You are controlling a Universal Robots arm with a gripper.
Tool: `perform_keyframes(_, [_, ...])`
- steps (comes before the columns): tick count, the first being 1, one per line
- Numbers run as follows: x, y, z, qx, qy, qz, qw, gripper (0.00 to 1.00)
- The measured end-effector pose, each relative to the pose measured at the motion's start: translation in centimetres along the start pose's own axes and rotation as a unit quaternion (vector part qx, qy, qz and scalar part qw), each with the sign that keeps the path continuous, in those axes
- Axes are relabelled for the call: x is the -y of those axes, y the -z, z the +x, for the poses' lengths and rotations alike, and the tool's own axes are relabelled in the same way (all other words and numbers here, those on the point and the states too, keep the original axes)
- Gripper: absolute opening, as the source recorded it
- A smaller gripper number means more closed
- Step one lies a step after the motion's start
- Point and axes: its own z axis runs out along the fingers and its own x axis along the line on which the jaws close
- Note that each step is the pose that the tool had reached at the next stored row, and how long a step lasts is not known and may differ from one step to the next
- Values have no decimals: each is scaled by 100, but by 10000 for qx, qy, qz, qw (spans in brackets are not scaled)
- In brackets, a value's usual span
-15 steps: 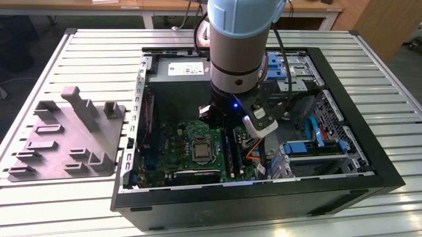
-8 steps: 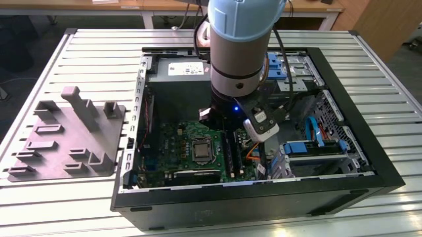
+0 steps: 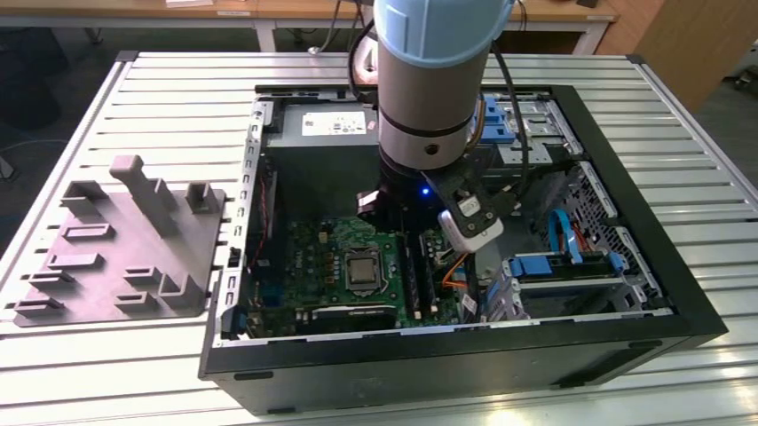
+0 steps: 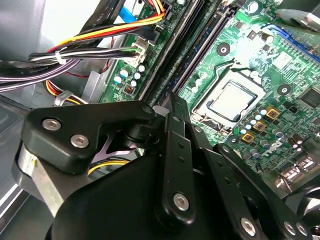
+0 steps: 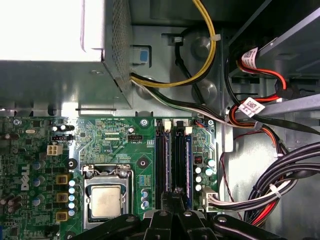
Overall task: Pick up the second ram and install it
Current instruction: 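Press down the second ram until it locks into place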
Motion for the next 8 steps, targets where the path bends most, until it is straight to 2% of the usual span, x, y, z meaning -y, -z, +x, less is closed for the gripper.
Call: perform_keyframes(8, [-10,2,0,0,0,0,10000,10])
